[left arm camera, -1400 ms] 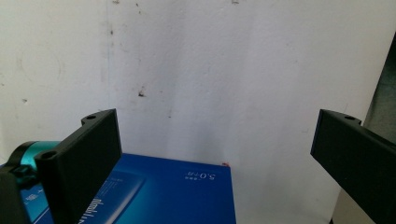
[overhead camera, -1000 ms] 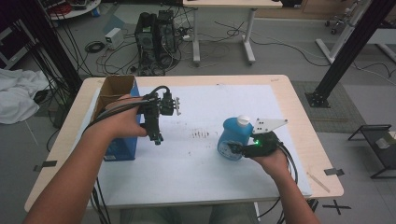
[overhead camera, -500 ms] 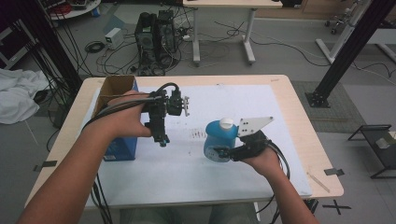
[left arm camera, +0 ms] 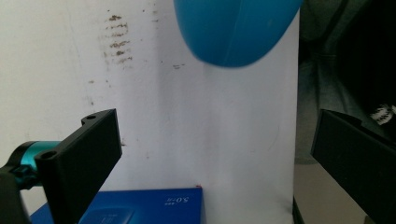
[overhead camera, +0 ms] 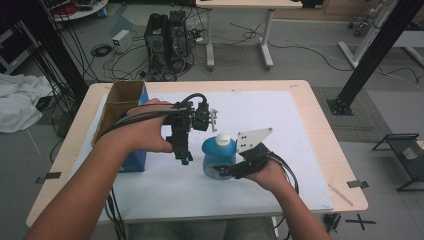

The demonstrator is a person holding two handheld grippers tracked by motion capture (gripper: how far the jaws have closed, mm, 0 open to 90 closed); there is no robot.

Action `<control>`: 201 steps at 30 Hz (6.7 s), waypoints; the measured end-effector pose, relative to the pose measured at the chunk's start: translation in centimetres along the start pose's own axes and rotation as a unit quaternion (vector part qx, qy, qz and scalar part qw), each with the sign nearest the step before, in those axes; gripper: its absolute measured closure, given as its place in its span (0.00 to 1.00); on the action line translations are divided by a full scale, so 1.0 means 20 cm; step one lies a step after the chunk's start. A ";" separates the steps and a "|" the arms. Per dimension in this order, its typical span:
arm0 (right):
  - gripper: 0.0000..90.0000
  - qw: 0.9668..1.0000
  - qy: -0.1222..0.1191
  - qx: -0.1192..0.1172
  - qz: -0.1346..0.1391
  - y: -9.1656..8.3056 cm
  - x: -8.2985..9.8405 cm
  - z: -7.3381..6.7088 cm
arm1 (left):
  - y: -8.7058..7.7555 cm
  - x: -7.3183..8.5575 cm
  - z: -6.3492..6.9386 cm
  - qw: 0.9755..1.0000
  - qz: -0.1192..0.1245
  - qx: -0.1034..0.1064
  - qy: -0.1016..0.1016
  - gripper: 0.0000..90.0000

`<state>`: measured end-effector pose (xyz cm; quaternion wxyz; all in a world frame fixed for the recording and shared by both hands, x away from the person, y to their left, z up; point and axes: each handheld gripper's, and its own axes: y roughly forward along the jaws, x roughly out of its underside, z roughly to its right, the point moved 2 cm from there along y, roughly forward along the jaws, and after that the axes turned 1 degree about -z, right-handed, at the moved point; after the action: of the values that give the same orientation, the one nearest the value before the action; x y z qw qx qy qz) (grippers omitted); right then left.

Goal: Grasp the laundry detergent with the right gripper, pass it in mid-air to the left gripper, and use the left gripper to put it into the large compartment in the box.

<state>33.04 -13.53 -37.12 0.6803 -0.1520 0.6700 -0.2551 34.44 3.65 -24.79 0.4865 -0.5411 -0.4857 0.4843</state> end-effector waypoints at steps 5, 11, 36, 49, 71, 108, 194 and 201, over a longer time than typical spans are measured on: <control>0.51 1.000 0.005 -0.018 -0.006 0.04 -0.03 -0.02 | 0.02 -0.03 0.02 1.000 0.002 0.013 -0.001 0.02; 0.51 1.000 -0.008 -0.024 -0.002 0.11 -0.06 -0.02 | 0.05 -0.05 0.03 1.000 -0.002 0.015 0.002 0.02; 0.51 0.999 -0.017 -0.049 0.003 0.22 -0.13 -0.04 | 0.12 -0.08 0.05 1.000 -0.003 0.020 0.012 0.10; 0.51 0.998 0.026 -0.059 0.007 0.22 -0.14 -0.07 | 0.13 -0.09 0.05 1.000 -0.007 0.017 0.014 0.19; 0.51 0.998 0.031 -0.059 0.007 0.23 -0.14 -0.07 | 0.14 -0.09 0.05 0.999 -0.011 0.027 0.017 0.33; 0.25 0.998 0.026 -0.053 0.026 0.17 -0.15 -0.06 | 0.03 -0.05 0.05 0.999 -0.029 0.043 -0.015 0.43; 0.14 0.999 0.035 0.002 -0.030 -0.03 -0.12 0.05 | -0.07 1.07 -0.42 0.886 -0.027 0.040 -0.461 0.43; 0.14 0.999 0.035 0.003 -0.033 -0.03 -0.12 0.05 | 0.09 1.07 -0.44 0.899 -0.040 0.056 -0.432 0.43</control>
<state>34.04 -12.80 -34.82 0.6480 -0.1633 0.6873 -0.2847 44.62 24.44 -27.24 0.2771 -0.2309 -0.6412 0.6773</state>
